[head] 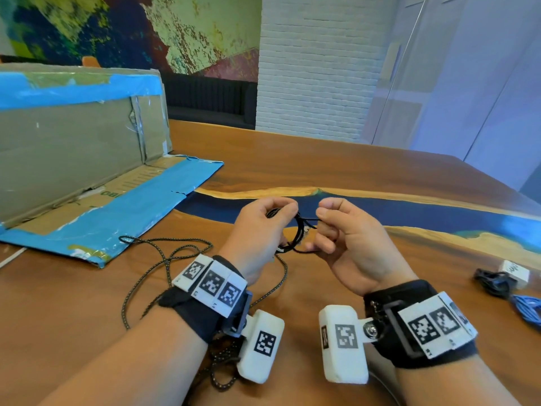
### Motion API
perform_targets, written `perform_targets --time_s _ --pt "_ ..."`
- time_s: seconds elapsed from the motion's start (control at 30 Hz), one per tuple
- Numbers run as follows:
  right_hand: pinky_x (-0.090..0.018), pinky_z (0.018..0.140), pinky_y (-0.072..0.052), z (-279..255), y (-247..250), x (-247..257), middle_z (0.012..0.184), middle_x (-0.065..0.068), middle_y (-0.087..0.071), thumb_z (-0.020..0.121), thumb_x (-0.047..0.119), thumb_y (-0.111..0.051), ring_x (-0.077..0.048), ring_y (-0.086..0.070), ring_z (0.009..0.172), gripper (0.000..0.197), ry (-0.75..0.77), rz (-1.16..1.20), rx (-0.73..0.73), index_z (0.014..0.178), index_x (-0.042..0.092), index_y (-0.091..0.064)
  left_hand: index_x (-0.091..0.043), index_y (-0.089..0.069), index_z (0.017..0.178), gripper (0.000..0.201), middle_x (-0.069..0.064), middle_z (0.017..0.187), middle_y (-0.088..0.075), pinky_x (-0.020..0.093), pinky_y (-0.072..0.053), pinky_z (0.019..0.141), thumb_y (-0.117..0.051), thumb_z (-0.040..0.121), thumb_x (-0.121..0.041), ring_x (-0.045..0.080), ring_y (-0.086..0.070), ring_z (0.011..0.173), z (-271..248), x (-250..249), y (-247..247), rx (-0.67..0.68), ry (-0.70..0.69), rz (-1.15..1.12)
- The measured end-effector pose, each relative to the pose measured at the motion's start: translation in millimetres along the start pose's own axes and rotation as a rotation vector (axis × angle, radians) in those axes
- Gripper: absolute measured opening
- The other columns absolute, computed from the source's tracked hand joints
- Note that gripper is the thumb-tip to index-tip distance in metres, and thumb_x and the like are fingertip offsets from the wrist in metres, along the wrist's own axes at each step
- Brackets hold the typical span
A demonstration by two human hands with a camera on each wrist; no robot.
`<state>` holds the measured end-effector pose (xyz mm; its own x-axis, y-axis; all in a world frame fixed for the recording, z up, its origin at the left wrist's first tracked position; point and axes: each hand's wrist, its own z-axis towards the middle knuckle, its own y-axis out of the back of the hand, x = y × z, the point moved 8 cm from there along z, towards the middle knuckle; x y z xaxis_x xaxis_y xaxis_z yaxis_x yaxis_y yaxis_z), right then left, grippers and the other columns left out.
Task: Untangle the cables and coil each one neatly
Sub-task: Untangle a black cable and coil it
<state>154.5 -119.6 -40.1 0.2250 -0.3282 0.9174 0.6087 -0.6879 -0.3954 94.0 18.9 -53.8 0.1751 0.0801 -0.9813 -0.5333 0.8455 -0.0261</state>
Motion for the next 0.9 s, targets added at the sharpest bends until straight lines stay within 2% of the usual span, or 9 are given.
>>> perform_targets --time_s 0.03,0.1,0.27,0.33,0.4,0.47,0.57,0.7,0.9 --pt "-0.026 0.042 -0.041 -1.4 -0.3 1.7 0.063 -0.002 -0.037 0.103 0.004 -0.048 -0.013 -0.032 0.042 0.011 -0.019 0.026 0.019 0.11 0.012 -0.051 -0.02 -0.075 0.102 0.016 -0.008 0.075 -0.062 0.033 -0.044 0.063 -0.062 0.101 -0.031 0.009 -0.044 0.049 0.3 -1.2 1.9 -0.013 -0.014 0.019" --pt "-0.02 0.034 -0.029 -2.9 2.2 9.8 0.071 -0.004 -0.052 0.104 0.005 -0.047 -0.009 -0.027 0.039 0.02 -0.018 0.047 0.051 0.121 0.011 -0.054 -0.017 -0.075 0.1 0.02 -0.009 0.058 -0.05 0.034 -0.042 0.064 -0.06 0.103 -0.03 0.01 -0.041 0.046 3.5 -1.9 10.6 -0.038 -0.006 0.02" --pt "-0.021 0.039 -0.018 1.7 27.9 31.1 0.082 -0.004 -0.069 0.102 0.007 -0.054 -0.01 -0.025 0.041 0.02 0.191 -0.172 -0.077 0.11 0.014 -0.071 -0.015 -0.069 0.09 0.028 -0.005 0.056 -0.023 0.031 -0.039 0.061 -0.051 0.108 -0.027 0.013 -0.023 0.047 2.8 0.4 9.8 0.091 0.127 -0.151" --pt "-0.019 0.039 -0.024 2.4 38.3 37.3 0.083 -0.006 -0.074 0.102 0.008 -0.059 -0.008 -0.029 0.041 0.018 0.274 -0.342 -0.176 0.106 0.014 -0.075 -0.011 -0.067 0.092 0.029 -0.006 0.055 -0.02 0.027 -0.038 0.055 -0.049 0.108 -0.027 0.012 -0.02 0.047 -2.8 -2.1 1.6 0.174 0.179 -0.232" --pt "-0.01 0.045 -0.034 1.9 40.5 40.5 0.086 -0.007 -0.078 0.1 0.008 -0.062 -0.001 -0.046 0.043 0.015 0.327 -0.489 -0.226 0.102 0.015 -0.076 -0.01 -0.063 0.095 0.027 -0.007 0.055 -0.019 0.024 -0.036 0.05 -0.047 0.108 -0.028 0.01 -0.018 0.046 -8.3 -6.7 -5.5 0.24 0.228 -0.38" --pt "-0.009 0.049 -0.039 1.3 32.4 34.8 0.084 -0.007 -0.079 0.098 0.006 -0.065 0.002 -0.056 0.049 0.014 0.332 -0.583 -0.209 0.097 0.014 -0.077 -0.015 -0.055 0.09 0.026 -0.008 0.054 -0.019 0.022 -0.035 0.048 -0.045 0.109 -0.029 0.008 -0.018 0.044 -12.2 -13.9 -11.6 0.28 0.241 -0.533" --pt "-0.012 0.054 -0.046 2.4 7.7 12.8 0.076 -0.002 -0.078 0.095 0.003 -0.068 -0.006 -0.064 0.059 0.012 0.277 -0.681 -0.079 0.095 0.009 -0.078 -0.019 -0.047 0.078 0.033 -0.006 0.057 -0.018 0.021 -0.035 0.052 -0.043 0.109 -0.03 0.009 -0.023 0.045 -14.6 -21.2 -15.8 0.271 0.205 -0.641" --pt "-0.019 0.074 -0.055 1.4 -8.2 5.4 0.083 0.0 -0.079 0.09 0.009 -0.077 -0.011 -0.073 0.081 0.005 0.321 -0.722 0.012 0.09 0.013 -0.081 -0.013 -0.059 0.086 0.033 -0.003 0.06 -0.021 0.026 -0.037 0.058 -0.042 0.11 -0.03 0.014 -0.031 0.055 -9.7 -26.1 -9.5 0.148 0.07 -0.53" --pt "-0.02 0.078 -0.056 -5.2 -24.6 0.7 0.088 0.005 -0.08 0.09 0.009 -0.076 -0.009 -0.075 0.088 0.01 0.35 -0.706 0.117 0.096 0.014 -0.082 -0.012 -0.066 0.088 0.033 -0.006 0.056 -0.031 0.027 -0.049 0.058 -0.045 0.109 -0.028 0.013 -0.045 0.059 -7.3 -28.6 -1.3 0.021 -0.049 -0.345"
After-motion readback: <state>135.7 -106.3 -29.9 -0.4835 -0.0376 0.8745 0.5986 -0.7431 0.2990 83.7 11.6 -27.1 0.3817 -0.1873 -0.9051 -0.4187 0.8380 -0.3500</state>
